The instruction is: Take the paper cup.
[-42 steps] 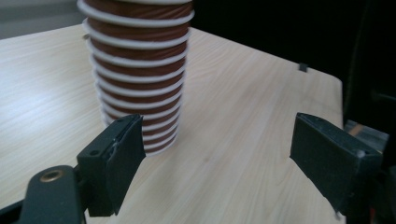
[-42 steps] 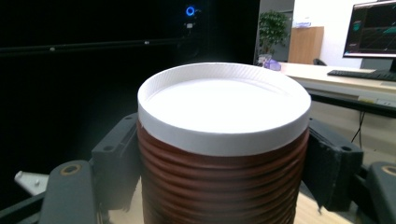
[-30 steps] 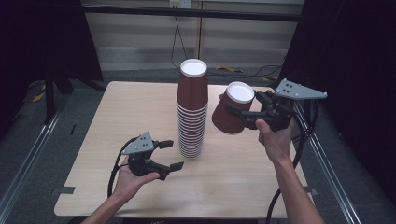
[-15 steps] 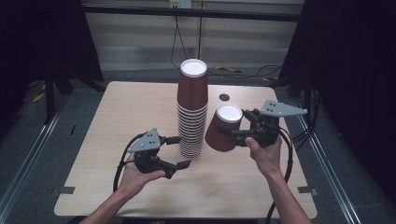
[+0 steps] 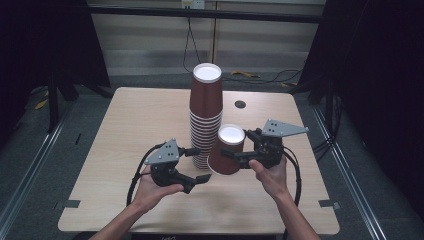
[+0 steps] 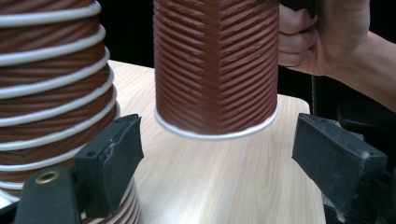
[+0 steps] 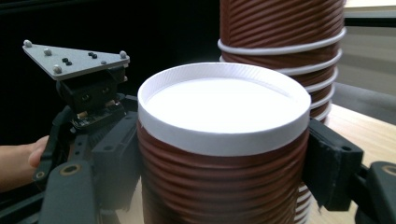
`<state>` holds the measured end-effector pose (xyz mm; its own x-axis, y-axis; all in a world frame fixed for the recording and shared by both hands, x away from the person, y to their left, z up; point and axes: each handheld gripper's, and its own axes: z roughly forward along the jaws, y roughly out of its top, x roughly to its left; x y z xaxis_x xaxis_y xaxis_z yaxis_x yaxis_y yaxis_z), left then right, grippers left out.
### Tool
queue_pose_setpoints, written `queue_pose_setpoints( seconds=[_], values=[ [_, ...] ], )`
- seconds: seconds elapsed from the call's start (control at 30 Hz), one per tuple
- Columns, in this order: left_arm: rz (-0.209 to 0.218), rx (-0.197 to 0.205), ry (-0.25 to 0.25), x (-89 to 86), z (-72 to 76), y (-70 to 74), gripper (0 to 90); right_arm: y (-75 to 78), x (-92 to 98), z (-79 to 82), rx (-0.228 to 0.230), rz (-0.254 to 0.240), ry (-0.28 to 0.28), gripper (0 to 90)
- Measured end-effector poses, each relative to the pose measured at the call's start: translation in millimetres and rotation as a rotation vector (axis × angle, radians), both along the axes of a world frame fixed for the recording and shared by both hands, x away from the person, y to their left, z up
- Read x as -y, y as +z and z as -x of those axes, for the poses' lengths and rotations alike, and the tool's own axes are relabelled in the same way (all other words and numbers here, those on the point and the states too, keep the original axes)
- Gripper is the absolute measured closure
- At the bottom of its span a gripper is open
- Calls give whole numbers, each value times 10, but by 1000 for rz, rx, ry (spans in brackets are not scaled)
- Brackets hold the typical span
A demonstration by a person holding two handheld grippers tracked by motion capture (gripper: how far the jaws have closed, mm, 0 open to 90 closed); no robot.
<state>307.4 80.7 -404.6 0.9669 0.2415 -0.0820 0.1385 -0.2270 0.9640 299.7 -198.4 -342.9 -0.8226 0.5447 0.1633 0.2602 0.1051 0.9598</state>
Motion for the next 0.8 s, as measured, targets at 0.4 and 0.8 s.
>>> queue_pose_setpoints(
  seconds=[0.4,0.8],
  values=[
    [-12,-16,4,53,16,-84,154,-94,-199,-20,-37,-19,55,240],
    [9,-47,-16,113,-3,-139,72,-171,-382,4,-47,-12,110,240]
  ],
)
